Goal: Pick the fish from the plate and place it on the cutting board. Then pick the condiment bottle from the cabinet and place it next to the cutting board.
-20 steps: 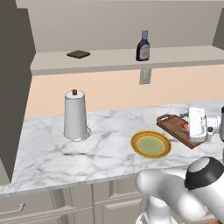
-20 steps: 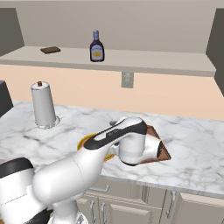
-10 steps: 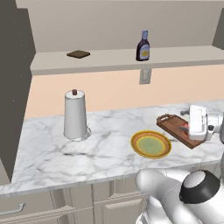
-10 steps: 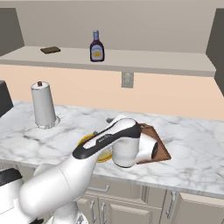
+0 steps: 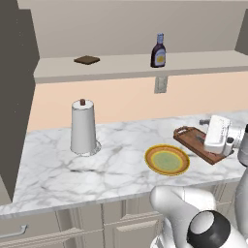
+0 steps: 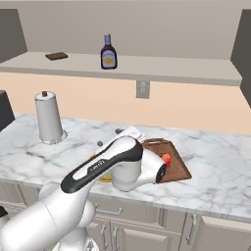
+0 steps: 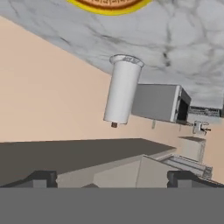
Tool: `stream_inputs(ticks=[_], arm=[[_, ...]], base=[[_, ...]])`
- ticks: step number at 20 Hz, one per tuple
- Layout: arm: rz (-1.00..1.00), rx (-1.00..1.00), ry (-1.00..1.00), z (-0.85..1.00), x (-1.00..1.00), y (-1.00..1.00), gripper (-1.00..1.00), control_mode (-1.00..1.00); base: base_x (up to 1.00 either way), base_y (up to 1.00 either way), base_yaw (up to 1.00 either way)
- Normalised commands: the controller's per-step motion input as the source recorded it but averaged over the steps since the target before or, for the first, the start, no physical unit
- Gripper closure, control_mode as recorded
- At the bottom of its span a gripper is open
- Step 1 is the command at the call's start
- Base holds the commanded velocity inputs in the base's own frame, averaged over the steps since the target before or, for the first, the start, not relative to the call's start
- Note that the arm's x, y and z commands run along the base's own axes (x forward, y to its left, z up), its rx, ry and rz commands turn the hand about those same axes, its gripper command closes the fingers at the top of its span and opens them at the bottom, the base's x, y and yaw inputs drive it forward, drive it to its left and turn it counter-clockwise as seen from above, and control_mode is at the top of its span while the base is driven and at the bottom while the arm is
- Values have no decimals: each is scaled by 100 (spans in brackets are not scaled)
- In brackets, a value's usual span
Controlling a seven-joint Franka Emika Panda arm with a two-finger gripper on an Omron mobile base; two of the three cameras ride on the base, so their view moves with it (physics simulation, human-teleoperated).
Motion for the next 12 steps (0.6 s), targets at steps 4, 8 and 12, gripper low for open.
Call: stream_inputs(ticks=[4, 8, 12], arm=[[-12, 6, 0, 26, -10, 10, -100, -100], [-7, 1, 0, 16, -5, 4, -100, -100], [-3, 0, 0, 10, -1, 2, -100, -100]], base=[[0, 0, 0], [0, 0, 0], [0, 0, 0]])
